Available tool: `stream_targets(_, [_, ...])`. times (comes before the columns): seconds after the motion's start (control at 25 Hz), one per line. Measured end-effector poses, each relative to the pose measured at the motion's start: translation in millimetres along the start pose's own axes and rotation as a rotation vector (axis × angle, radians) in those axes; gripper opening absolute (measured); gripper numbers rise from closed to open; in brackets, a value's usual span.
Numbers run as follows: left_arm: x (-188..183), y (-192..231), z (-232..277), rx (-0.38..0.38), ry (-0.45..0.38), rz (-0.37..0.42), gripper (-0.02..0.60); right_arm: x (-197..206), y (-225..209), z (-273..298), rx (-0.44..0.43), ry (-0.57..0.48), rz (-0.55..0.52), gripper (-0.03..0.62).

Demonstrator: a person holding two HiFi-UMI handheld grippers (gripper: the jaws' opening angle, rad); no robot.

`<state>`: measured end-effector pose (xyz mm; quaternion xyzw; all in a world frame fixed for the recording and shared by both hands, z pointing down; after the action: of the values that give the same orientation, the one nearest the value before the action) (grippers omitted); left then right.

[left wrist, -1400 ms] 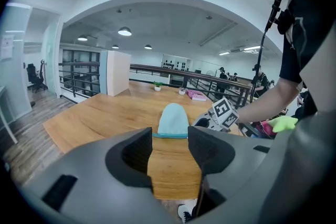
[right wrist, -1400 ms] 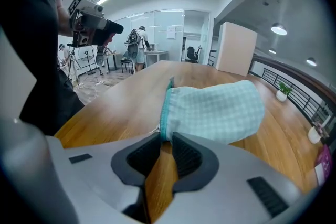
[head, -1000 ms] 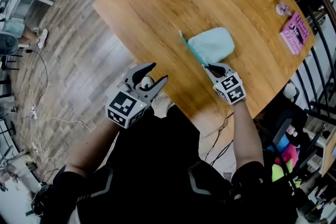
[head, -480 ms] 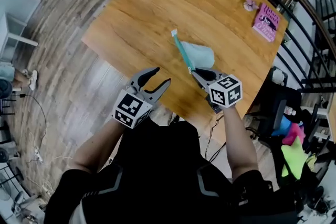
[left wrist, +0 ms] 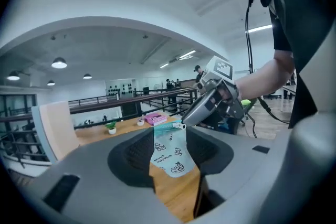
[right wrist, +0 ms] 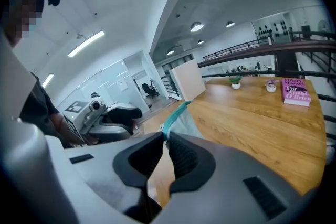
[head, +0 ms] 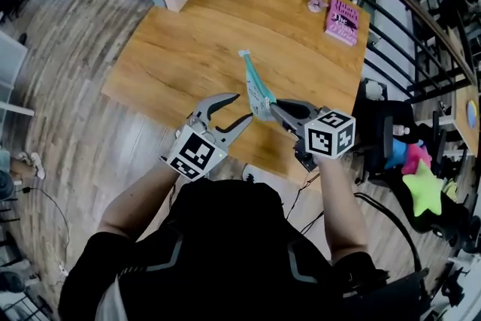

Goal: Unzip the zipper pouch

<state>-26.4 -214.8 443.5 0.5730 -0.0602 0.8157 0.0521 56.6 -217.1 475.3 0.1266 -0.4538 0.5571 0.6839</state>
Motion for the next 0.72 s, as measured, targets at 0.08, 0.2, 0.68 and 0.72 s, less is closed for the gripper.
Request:
stream_targets(0.08, [-13.0,-6.0,6.5,0.061,-0.027,0.060,0.191,-6.7,7.4,-11.9,0.006,-0.021,0.030,0.046])
stream_targets(0.2, [-27.3,-17.7,12.3,0.145,-0.061,0.111,0.174,-14.9,20.3,-28.5,0.015,-0.045,0.055,0.046])
stream_targets(0.68, [-60.1,-51.3,29.4,0.300,-0.075,0.364,0.168,-23.1,29.7,-68.6,0.052,-0.102,0.210,0.046])
stream_targets(0.72, [-61.4,-52.5,29.5,0.310,-0.076,0.372,0.162,-23.4,29.7,-70.2,0.052,-0.102,0.217,0.046])
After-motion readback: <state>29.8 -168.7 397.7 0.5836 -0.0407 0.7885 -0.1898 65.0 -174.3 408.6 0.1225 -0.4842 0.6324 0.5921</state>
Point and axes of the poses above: the fingertips, and each gripper's own axes: z forward along the fingers, y to its left, x out of its underside, the point moved 1 cm from there along -z, backward along the fingers, and after that the axes turned 12 degrees about x, right-handed, at the moved point
